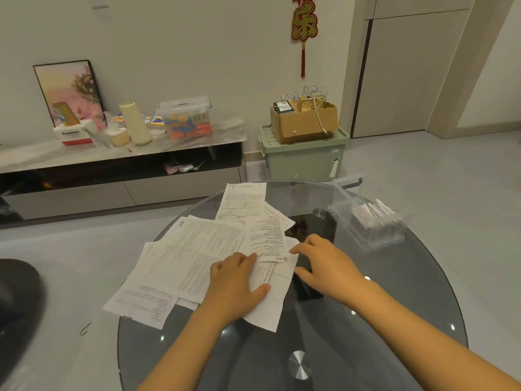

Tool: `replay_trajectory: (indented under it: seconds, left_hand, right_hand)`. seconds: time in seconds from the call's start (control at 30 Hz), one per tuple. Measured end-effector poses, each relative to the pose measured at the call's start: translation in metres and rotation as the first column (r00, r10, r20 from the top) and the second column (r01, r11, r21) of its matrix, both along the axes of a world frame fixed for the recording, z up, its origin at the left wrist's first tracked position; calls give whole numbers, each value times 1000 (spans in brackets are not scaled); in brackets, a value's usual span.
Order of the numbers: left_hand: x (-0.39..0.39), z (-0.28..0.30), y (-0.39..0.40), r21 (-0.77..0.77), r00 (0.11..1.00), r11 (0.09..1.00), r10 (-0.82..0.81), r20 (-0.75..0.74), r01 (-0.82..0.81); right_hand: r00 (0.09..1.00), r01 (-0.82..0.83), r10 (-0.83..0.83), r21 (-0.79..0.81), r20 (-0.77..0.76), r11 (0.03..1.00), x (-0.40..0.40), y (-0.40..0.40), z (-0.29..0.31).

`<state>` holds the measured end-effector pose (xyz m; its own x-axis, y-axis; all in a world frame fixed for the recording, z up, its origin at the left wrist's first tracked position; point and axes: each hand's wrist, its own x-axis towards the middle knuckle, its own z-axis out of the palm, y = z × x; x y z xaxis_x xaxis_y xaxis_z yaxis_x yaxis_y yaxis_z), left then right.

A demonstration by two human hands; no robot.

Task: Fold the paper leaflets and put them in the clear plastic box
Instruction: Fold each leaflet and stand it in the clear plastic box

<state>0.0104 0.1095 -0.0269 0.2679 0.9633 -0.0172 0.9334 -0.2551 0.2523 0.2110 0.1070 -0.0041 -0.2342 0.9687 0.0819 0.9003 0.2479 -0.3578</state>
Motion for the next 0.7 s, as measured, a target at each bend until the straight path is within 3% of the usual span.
replay_trajectory:
  seconds: [0.1,0.2,0.33,0.4,0.57,0.7]
  left_hand:
    - [8,1,-3,53,999,998,-34,6,34]
    - [12,-1,-3,72,988,997,-45,147,35]
    - [14,-5,-3,-45,951,995,-76,299,93]
    - [12,-4,-2,-70,960,994,-58,273,80]
    - [10,-1,0,125,976,984,-149,162,130]
    - [10,3,-5,26,936,997,-83,341,79]
  right_hand:
    - [1000,-20,20,-32,12,999,-4,-1,-3]
    - [997,-50,52,-56,48,997,-5,-2,-7]
    - [991,-99,108,-106,81,989,-2,-2,-11]
    - [994,-94,101,-141,45,986,-1,-2,-11]
    - [994,-95,100,-101,49,990,-1,-3,-6]
    - [997,-78,81,-123,19,989,3,-1,2]
